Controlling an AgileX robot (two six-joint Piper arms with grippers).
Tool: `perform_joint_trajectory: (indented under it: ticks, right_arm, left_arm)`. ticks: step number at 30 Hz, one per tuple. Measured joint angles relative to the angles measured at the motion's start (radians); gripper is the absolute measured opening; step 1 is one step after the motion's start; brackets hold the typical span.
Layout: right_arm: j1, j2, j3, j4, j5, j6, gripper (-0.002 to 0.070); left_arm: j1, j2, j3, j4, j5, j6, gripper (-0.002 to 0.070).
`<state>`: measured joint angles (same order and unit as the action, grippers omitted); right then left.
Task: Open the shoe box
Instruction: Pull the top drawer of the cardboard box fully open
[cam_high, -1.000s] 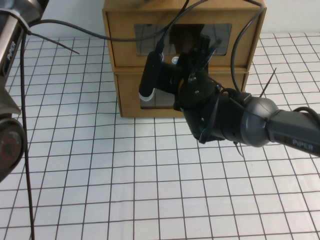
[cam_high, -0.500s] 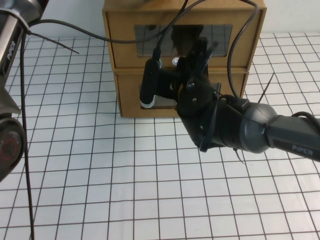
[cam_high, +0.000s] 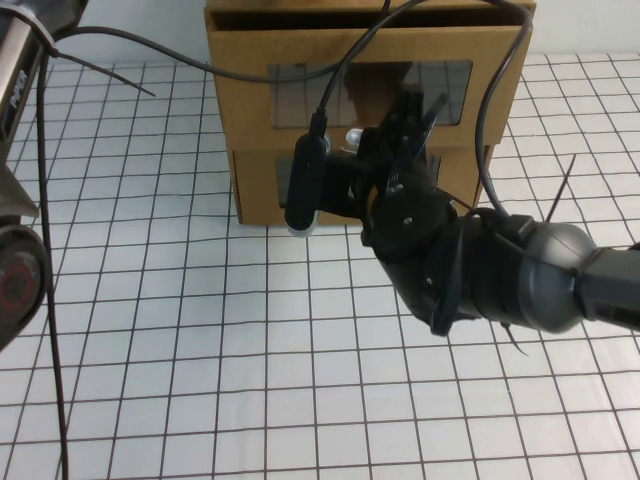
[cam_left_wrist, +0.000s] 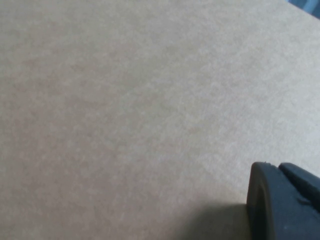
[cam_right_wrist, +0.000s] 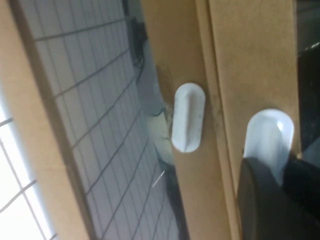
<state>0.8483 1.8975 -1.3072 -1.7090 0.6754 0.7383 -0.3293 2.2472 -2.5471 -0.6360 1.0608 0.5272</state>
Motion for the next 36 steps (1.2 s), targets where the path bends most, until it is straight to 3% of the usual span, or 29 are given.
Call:
perform_joint_trajectory:
  ticks: [36]
  right_arm:
    - [0.11,-0.141,0.167,0.043,0.002,0.067,0.001]
  left_arm:
    - [0.025,0.0,-0.006,-0.014,0.046,-0.028,-0.0003]
